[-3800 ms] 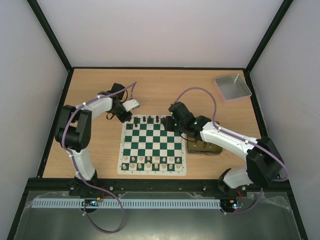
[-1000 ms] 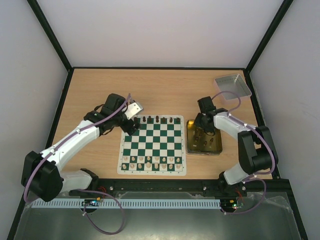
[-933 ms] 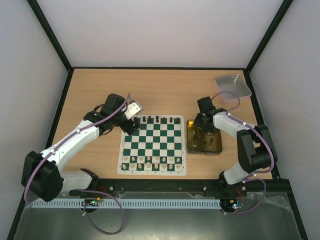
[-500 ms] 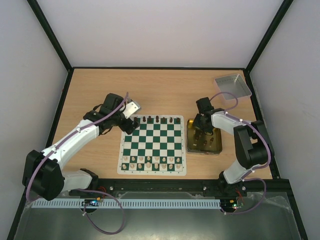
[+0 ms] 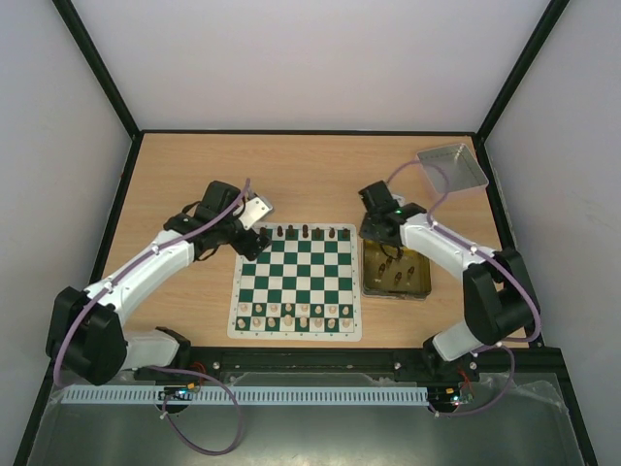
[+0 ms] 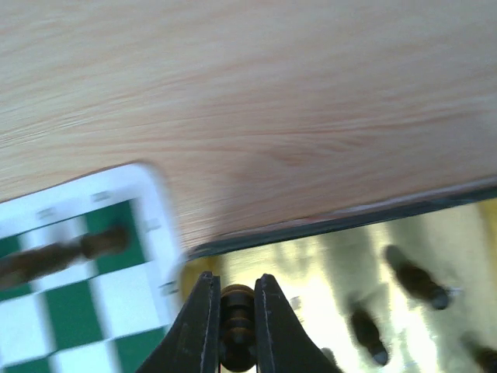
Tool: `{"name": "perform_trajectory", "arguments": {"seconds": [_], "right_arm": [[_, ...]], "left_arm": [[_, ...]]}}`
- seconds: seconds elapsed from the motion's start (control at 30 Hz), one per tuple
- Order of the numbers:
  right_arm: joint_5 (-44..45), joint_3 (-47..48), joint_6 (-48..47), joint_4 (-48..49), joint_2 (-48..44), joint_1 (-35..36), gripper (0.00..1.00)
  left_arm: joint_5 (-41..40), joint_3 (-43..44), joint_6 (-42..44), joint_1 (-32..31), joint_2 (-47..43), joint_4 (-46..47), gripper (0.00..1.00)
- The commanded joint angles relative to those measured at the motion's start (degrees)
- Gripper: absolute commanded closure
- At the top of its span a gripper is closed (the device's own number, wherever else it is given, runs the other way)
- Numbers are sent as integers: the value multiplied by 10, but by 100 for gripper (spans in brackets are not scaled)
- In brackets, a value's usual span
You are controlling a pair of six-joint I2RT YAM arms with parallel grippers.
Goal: Set up the chess pieces on the board
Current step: Pick up the chess piece from the storage box, then place the chess piece on the chessboard.
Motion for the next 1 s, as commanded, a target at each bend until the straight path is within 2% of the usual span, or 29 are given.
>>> {"name": "perform_trajectory", "arguments": {"seconds": [0.0,0.3,0.5,0.7,0.97], "right_arm": [[48,75,10,-71,-11,88,98],[36,158,53,-116,26,218,97],[10,212,60,-102,102,284,97],[-9,264,53,-78,184,311,97],[-17,316,35,-60,262,312,97]], "left_arm": [[-4,0,-12,13,14,2,1],[1,12,-23,52,22,-3,1],[15,23,-30,88,19,-8,1],[46,43,-39,148,11,-17,1],[99,52,-47,218,-4,-26,1]]}}
